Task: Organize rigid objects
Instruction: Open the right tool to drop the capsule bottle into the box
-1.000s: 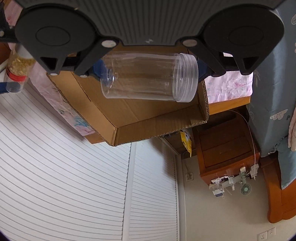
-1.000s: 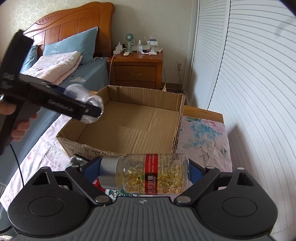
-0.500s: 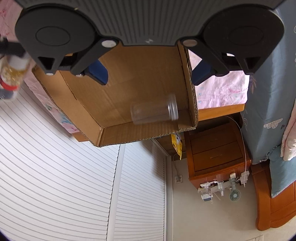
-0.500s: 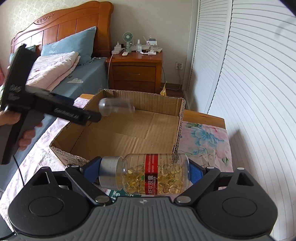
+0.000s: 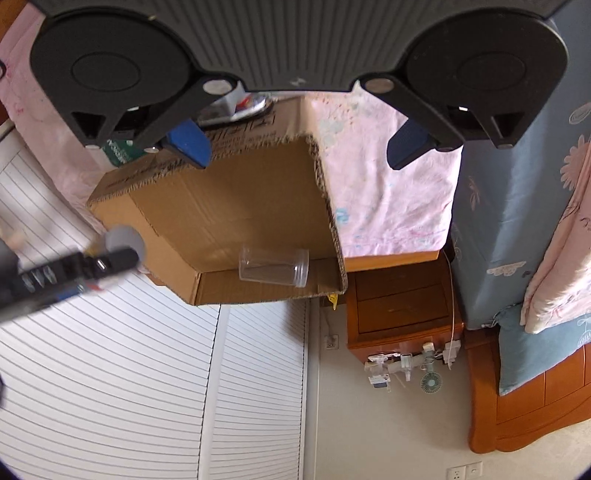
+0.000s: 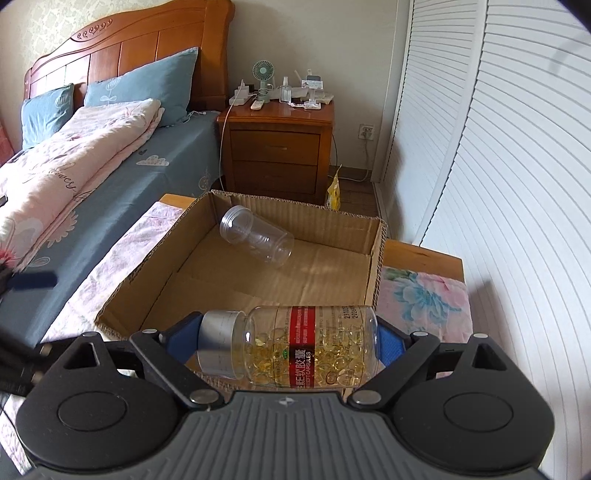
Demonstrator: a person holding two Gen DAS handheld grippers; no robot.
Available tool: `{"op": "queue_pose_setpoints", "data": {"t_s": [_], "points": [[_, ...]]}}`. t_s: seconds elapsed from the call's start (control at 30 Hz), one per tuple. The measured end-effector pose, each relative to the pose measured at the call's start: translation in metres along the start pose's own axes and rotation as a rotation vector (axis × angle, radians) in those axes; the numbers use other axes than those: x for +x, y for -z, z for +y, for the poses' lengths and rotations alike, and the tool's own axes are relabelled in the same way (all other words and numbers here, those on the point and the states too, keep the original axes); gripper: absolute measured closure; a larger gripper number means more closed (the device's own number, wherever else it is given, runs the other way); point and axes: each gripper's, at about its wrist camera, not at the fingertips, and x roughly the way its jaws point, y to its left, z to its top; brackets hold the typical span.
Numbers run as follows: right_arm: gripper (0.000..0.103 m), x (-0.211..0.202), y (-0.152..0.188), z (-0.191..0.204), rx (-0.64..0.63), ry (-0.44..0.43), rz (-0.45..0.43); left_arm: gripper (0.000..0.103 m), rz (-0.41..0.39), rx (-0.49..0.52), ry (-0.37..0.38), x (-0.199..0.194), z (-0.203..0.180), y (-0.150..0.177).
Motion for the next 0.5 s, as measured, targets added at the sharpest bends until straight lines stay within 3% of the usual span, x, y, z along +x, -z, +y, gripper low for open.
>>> {"op": "queue_pose_setpoints", "data": {"t_s": [0.33, 0.5], "points": [[0.005, 0.073, -0.043, 0.0, -0.008, 0.047, 0.052, 0.002, 0.044, 0.017, -0.002, 0.001, -0.002, 0.037], [0.0, 0.066, -0.043, 0.001, -0.021, 0.073, 0.025, 0.002, 0.057, 0.043, 0.028, -0.002, -0.006, 0.047]]}}
